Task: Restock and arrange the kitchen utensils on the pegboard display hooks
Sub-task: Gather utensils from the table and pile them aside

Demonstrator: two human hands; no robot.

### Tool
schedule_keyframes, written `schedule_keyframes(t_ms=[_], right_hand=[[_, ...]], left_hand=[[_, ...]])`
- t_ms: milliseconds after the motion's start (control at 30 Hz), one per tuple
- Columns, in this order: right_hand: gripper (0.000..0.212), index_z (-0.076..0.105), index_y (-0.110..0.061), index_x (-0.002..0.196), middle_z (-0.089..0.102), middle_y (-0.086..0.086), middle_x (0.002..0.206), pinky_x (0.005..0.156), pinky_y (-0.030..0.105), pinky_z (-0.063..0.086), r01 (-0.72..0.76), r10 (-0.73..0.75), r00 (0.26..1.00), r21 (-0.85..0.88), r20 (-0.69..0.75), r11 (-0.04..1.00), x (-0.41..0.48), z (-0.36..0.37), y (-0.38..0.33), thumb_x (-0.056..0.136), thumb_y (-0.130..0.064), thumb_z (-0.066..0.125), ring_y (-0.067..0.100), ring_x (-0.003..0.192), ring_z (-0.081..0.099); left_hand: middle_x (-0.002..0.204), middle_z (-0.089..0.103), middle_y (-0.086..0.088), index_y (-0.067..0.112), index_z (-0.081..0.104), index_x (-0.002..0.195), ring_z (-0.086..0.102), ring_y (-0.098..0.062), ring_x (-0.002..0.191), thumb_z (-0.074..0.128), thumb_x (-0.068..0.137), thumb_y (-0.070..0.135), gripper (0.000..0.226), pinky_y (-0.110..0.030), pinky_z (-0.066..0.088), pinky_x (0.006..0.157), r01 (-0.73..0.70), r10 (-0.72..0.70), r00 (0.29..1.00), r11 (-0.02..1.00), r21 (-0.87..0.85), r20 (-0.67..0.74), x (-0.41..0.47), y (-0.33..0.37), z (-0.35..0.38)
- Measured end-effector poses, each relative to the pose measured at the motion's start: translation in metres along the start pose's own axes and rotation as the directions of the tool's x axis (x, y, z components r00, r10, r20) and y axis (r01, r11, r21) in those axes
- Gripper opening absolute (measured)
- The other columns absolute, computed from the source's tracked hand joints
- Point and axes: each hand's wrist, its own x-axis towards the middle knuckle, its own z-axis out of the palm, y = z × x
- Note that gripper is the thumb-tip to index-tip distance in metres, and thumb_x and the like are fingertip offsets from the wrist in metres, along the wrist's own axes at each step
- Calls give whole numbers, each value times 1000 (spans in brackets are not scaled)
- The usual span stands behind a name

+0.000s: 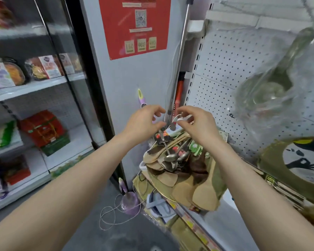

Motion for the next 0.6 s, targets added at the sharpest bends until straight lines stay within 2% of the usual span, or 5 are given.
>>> schedule_keyframes(t_ms=[200,367,500,600], right_hand=[[34,66,-31,121,66,-12,104,78,24,43,-98,98,995,-18,-8,995,41,17,32,88,-26,69,6,81,62],[32,66,-32,120,67,-11,102,77,28,48,-255,255,967,-74,-15,964,51,32,71,89,-25,67,6,78,61],[31,68,-27,118,67,-7,99,79,31,50,-392,389,920,-115,-42,913,50,45,102,88,-19,68,10,76,60],[29,67,-29,118,68,-5,102,82,33,52,-524,520,852,-131,-68,842,46,58,117,89,-22,69,14,81,64]], left_hand=[[106,60,8,26,61,117,58,-11,92,67,86,34,33,-31,49,83,-16,19,998,998,-57,56,59,-28,25],[107,65,1,22,62,119,61,-17,97,67,87,30,33,-34,50,87,-23,37,983,996,-81,180,94,-57,66],[127,62,-1,19,57,130,60,-16,107,64,90,30,42,-31,46,92,-20,51,943,995,-97,329,117,-83,108],[127,62,-3,16,58,129,61,-21,107,62,91,30,40,-35,48,93,9,19,907,998,-63,421,128,-104,137]])
